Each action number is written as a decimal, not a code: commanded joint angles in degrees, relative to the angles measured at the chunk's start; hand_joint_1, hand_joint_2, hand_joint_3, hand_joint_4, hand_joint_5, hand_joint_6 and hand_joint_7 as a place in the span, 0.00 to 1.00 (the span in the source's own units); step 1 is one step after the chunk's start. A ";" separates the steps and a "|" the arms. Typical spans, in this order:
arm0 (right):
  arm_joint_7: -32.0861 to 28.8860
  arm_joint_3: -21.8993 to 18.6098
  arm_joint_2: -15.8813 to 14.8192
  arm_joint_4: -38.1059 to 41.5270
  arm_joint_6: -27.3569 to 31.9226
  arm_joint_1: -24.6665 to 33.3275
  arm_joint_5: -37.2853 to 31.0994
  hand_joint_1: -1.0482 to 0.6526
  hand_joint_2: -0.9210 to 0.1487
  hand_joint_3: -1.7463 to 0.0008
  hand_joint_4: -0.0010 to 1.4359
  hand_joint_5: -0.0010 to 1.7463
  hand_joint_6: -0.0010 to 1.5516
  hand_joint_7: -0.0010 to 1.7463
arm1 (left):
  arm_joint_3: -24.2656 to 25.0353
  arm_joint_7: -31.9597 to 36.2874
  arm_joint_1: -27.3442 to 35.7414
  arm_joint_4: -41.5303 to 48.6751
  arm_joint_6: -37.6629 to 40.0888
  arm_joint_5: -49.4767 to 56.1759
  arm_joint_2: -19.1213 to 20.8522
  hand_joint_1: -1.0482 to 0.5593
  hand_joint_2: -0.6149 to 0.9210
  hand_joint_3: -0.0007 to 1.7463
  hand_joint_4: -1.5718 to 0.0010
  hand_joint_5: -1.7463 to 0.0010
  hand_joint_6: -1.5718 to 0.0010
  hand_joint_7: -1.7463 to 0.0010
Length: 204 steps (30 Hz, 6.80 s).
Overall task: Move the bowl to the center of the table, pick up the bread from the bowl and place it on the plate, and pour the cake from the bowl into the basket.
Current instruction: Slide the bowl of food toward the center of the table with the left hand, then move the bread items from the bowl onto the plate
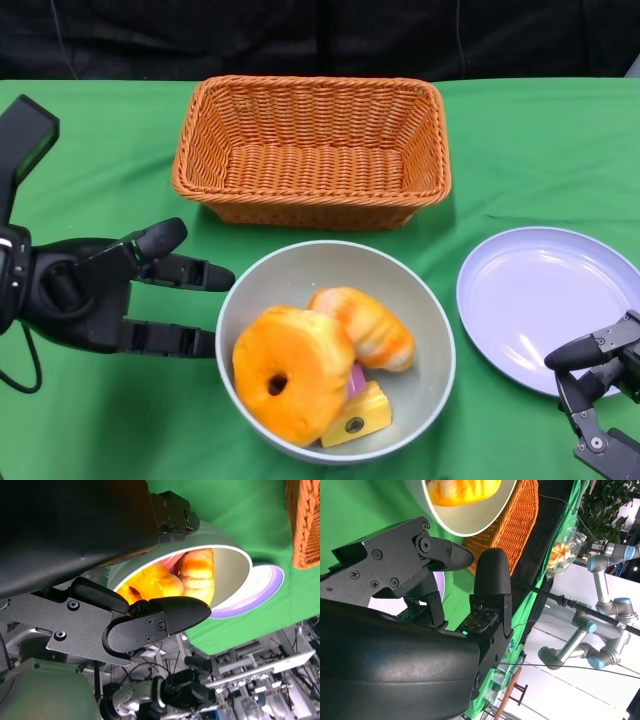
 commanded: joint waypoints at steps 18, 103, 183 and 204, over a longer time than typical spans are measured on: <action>-0.04 -1.15 -0.86 1.37 -1.17 -0.43 1.19 0.56 0.25 0.57 0.49 0.90 0.45 0.69 | 7.17 5.45 -1.87 4.69 -15.40 2.27 9.97 0.24 1.00 0.37 0.90 0.92 1.00 1.00; 20.32 25.18 -1.05 0.28 37.36 -31.40 -46.44 0.17 0.00 0.95 0.50 0.07 0.33 0.00 | 23.69 52.04 11.88 25.89 -99.36 10.62 -8.57 0.64 1.00 0.22 0.58 0.07 0.58 0.30; -17.04 29.37 -2.37 34.72 14.29 -42.56 -32.38 0.51 0.00 1.00 0.50 0.76 0.69 0.13 | 23.62 51.97 11.64 27.11 -99.09 11.05 -7.87 0.65 1.00 0.22 0.58 0.07 0.58 0.29; -4.32 20.24 -4.94 9.37 16.86 -29.30 -21.41 0.55 0.02 1.00 0.51 0.81 0.54 0.43 | 23.42 52.37 11.27 27.55 -98.83 11.40 -7.82 0.64 1.00 0.22 0.58 0.08 0.58 0.30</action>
